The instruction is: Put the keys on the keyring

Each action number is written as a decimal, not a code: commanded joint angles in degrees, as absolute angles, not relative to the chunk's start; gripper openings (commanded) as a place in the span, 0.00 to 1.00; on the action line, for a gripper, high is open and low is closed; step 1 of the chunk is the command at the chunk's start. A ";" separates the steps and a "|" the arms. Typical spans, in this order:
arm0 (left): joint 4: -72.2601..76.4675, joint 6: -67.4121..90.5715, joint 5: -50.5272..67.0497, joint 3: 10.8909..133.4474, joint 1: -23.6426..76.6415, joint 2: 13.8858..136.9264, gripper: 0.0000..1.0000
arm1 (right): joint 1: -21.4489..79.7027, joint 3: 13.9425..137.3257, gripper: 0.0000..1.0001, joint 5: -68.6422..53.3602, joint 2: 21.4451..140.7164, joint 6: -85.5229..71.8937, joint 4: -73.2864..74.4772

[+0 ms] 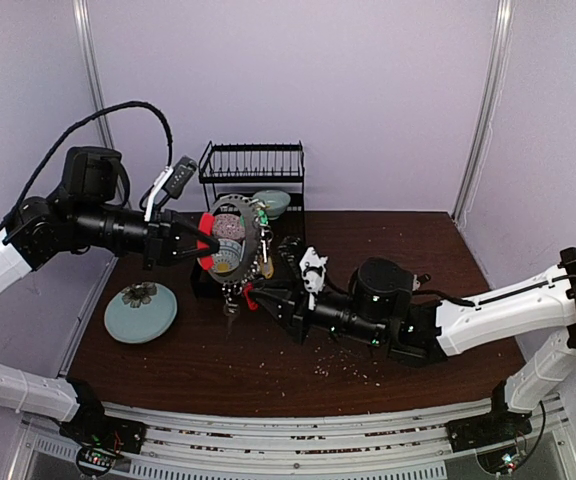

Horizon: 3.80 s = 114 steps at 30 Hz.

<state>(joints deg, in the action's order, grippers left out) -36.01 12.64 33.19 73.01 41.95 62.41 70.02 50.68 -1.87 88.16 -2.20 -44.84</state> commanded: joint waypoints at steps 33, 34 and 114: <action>-26.51 15.91 28.08 71.89 41.98 59.10 0.00 | 79.76 54.07 0.13 25.85 93.32 21.72 -56.62; -26.46 15.91 28.12 71.89 41.93 59.11 0.00 | 79.66 54.26 0.13 26.26 93.62 21.89 -56.84; -16.31 24.93 27.28 53.67 41.97 53.41 0.14 | 70.46 55.16 0.00 0.30 79.19 10.35 -32.74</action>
